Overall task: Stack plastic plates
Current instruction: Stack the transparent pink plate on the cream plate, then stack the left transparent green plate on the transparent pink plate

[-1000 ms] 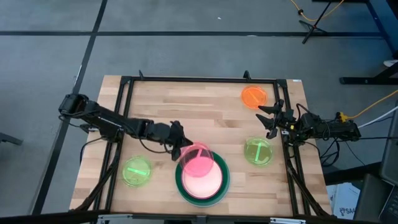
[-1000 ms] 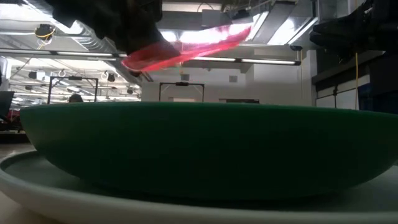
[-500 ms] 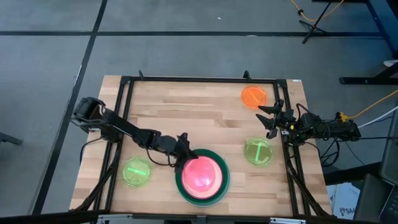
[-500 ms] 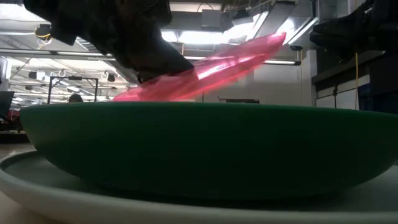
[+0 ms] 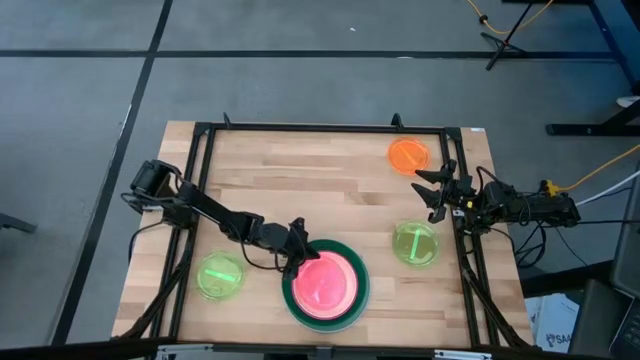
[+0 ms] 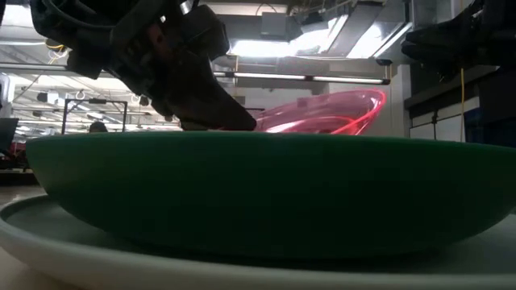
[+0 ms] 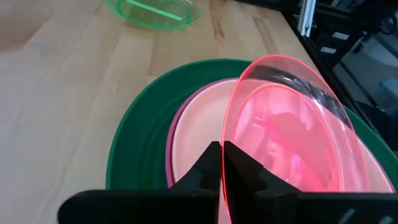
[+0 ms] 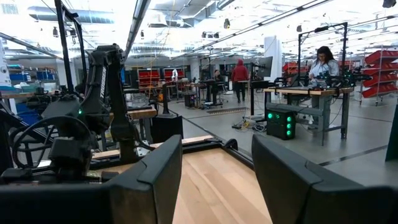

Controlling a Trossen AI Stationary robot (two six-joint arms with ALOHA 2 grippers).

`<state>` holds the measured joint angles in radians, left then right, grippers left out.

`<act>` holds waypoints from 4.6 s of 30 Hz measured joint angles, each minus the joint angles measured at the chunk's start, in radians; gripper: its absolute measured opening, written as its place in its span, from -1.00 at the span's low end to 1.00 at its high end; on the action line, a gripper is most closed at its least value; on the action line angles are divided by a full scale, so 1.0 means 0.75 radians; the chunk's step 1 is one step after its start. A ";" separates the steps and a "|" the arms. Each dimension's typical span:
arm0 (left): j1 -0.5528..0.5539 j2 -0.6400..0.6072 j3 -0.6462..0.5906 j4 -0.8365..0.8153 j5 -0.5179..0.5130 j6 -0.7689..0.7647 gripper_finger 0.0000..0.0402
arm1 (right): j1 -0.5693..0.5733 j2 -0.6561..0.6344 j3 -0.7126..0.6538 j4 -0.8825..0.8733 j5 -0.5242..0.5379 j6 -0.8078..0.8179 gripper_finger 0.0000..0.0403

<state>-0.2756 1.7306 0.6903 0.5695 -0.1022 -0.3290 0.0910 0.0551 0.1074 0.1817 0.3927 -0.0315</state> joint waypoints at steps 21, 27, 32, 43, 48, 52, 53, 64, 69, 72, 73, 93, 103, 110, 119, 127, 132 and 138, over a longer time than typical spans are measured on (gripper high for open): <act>0.011 0.000 -0.001 -0.029 0.018 -0.037 -0.65 | 0.000 0.000 0.000 0.000 0.000 0.000 -0.06; 0.010 -0.069 -0.001 -0.112 0.140 0.032 -0.51 | 0.000 0.000 0.000 -0.001 0.001 0.000 -0.06; 0.010 -0.248 -0.001 -0.404 0.141 0.016 -0.52 | 0.000 -0.001 0.000 0.000 0.001 0.000 -0.06; -0.042 -0.595 -0.001 -1.129 0.087 -0.288 -0.52 | 0.000 0.000 0.000 -0.001 0.000 0.000 -0.06; -0.091 -0.608 -0.001 -1.326 0.061 -0.398 -0.52 | 0.000 0.000 0.000 -0.002 0.000 0.000 -0.06; -0.103 -0.608 -0.001 -1.367 -0.029 -0.400 -0.52 | 0.000 0.000 0.000 -0.002 0.000 0.000 -0.06; -0.102 -0.608 -0.001 -1.367 -0.045 -0.400 -0.52 | 0.000 0.000 0.000 -0.002 0.001 0.000 -0.06; 0.005 -0.608 -0.001 -1.384 -0.008 -0.397 -0.47 | 0.000 -0.001 0.000 -0.002 0.000 0.000 -0.06; 0.052 -0.608 -0.001 -1.463 0.182 -0.387 -0.37 | 0.000 0.000 0.000 -0.011 0.000 0.000 -0.06; 0.058 -0.608 -0.001 -1.574 0.242 -0.387 -0.36 | 0.000 0.000 0.000 -0.010 0.000 0.000 -0.06; 0.053 -0.607 -0.001 -1.615 0.253 -0.386 -0.36 | 0.000 0.000 0.000 -0.010 0.000 0.000 -0.06; -0.056 -0.607 -0.085 -1.863 0.424 -0.233 -0.37 | 0.000 0.000 0.000 -0.010 0.000 0.000 -0.06; -0.056 -0.609 -0.234 -1.730 0.459 -0.292 -0.37 | 0.000 0.000 0.000 -0.009 -0.010 0.000 -0.06; -0.054 -0.609 -0.243 -1.713 0.486 -0.316 -0.52 | 0.000 -0.001 -0.001 0.002 -0.025 0.001 -0.06; -0.055 -0.606 -0.247 -1.684 0.570 -0.314 -0.97 | 0.000 -0.001 -0.001 0.001 -0.023 0.009 -0.06; -0.055 -0.629 -0.212 -1.681 0.675 -0.431 -0.98 | 0.000 0.000 -0.001 0.001 0.011 0.011 -0.06; -0.055 -0.635 -0.097 -1.683 0.698 -0.437 -0.99 | 0.000 -0.001 -0.001 0.004 0.010 0.071 -0.06; -0.055 -0.635 0.085 -1.639 0.656 -0.487 -0.99 | 0.000 -0.001 0.000 0.005 0.010 0.071 -0.06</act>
<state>-0.3168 1.2545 0.7542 -0.6593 0.3895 -0.6946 0.0914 0.0547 0.1073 0.1856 0.4004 0.0216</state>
